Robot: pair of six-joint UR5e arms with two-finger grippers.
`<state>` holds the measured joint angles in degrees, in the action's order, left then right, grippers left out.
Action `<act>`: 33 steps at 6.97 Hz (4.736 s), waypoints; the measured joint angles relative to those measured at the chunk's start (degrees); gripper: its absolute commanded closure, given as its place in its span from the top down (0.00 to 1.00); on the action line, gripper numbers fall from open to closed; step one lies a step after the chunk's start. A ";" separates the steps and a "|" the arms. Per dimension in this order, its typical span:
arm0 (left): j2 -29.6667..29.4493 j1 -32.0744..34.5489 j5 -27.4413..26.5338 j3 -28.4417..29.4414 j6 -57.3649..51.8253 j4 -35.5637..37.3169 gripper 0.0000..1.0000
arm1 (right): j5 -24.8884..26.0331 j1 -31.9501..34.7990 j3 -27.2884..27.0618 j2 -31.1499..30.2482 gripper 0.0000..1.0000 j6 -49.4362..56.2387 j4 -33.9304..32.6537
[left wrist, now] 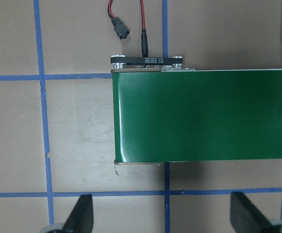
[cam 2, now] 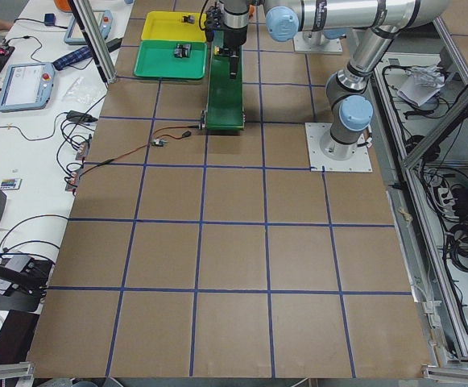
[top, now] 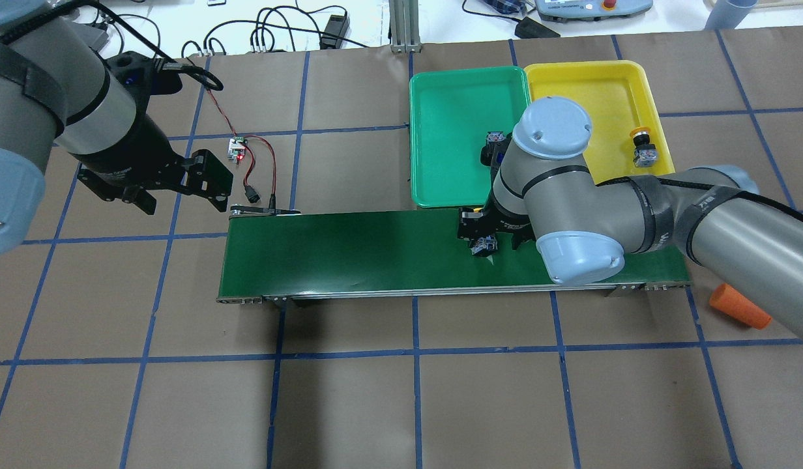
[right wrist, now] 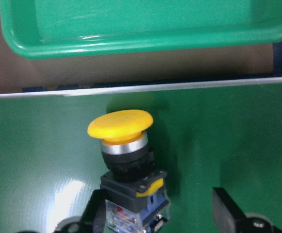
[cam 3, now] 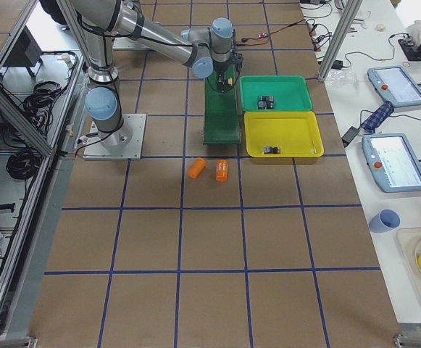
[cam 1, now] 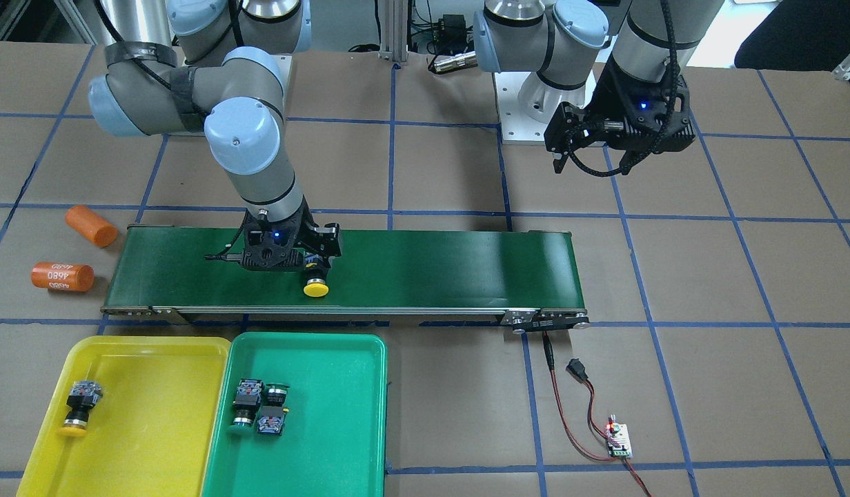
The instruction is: Sort buttons by color to trays
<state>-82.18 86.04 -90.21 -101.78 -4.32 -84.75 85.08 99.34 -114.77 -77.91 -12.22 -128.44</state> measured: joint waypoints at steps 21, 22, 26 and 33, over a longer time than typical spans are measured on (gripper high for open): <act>0.36 0.29 0.06 -0.89 0.01 -0.10 1.00 | 1.68 -22.79 27.86 13.97 1.00 29.62 14.69; 0.37 0.33 0.06 -0.91 0.01 -0.11 1.00 | 1.70 -20.99 27.84 8.84 1.00 26.68 20.81; 0.36 0.34 0.12 -0.96 0.01 -0.08 1.00 | 1.84 -7.16 25.88 -9.82 1.00 11.88 35.63; 0.35 0.35 -0.05 -0.93 -0.08 -0.11 1.00 | 1.77 -6.44 23.29 -14.69 1.00 11.59 31.09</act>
<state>-81.83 86.40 -90.26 -102.72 -4.40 -84.86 86.85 92.90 -91.48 -92.60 -0.63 -97.36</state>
